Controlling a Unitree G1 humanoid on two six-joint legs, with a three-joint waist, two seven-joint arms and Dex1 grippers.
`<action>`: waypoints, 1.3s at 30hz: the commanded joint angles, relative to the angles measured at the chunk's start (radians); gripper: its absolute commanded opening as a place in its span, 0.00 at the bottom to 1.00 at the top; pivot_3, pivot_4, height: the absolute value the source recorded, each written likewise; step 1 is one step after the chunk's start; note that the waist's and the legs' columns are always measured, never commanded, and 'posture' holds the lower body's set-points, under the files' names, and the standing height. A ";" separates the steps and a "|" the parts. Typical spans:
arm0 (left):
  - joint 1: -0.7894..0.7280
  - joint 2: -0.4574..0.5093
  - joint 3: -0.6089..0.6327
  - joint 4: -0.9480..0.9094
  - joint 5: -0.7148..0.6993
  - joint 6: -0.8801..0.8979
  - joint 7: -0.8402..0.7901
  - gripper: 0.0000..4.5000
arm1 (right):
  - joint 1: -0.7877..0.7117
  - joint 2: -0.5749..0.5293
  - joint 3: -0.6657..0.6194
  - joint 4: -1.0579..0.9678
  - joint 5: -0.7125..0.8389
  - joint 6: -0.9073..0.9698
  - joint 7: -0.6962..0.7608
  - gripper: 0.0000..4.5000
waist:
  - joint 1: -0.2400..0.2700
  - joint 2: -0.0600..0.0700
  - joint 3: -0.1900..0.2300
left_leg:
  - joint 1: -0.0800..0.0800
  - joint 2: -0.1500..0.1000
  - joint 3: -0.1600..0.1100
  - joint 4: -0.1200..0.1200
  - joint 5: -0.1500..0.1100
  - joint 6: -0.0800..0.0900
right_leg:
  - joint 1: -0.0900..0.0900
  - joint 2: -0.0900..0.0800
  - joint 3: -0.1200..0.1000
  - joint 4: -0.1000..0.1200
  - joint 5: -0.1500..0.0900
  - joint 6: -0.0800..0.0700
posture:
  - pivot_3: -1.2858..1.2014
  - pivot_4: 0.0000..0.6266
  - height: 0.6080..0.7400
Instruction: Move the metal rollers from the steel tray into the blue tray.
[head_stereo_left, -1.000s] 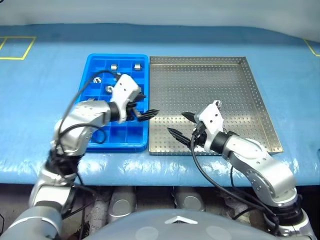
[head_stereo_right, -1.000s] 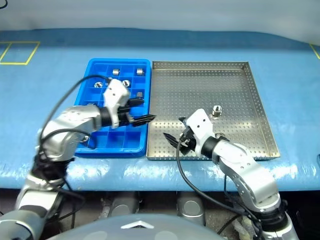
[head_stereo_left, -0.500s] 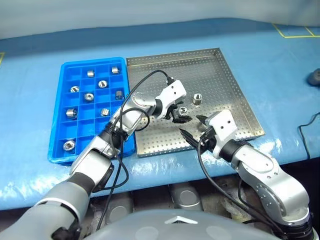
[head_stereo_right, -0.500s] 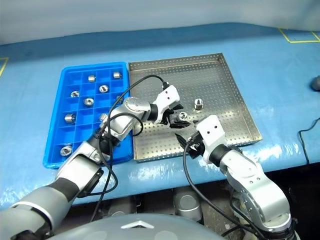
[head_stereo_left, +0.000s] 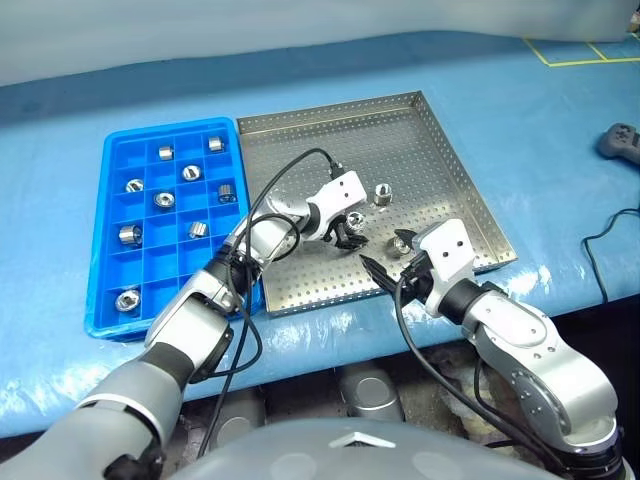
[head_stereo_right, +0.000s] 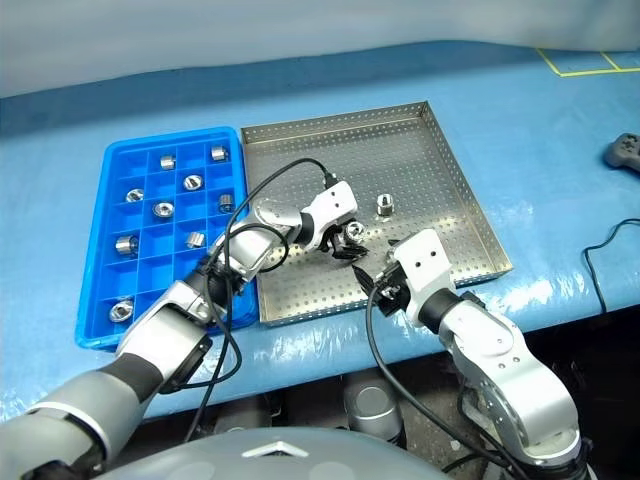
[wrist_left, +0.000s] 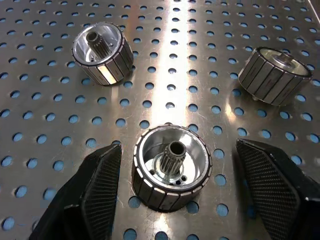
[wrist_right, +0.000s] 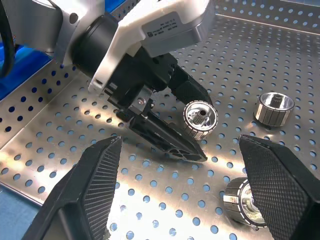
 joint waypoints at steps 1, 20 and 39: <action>0.014 -0.005 0.028 -0.040 -0.007 0.003 -0.002 0.58 | -0.011 0.002 -0.002 -0.016 -0.002 -0.014 0.009 0.87 | 0.001 0.000 0.000 | 0.000 0.000 0.000 0.000 0.000 0.000 | 0.000 0.000 0.000 0.000 0.000 0.000 | 0.40 0.24 1.00; 0.074 0.281 0.312 -0.541 -0.141 0.196 -0.029 0.37 | -0.087 -0.052 0.077 0.060 -0.029 -0.008 0.095 0.87 | 0.010 0.001 0.000 | 0.001 0.001 0.000 -0.001 0.000 0.000 | 0.000 0.001 0.001 0.001 0.000 0.000 | 0.43 0.24 1.00; 0.612 0.644 0.620 -1.132 -0.208 0.634 0.134 0.37 | -0.259 -0.033 0.211 0.204 -0.047 -0.070 0.244 0.87 | 0.200 -0.002 0.002 | 0.001 0.001 -0.001 -0.001 0.000 0.000 | 0.000 -0.001 -0.002 0.000 0.000 -0.001 | 0.52 0.24 1.00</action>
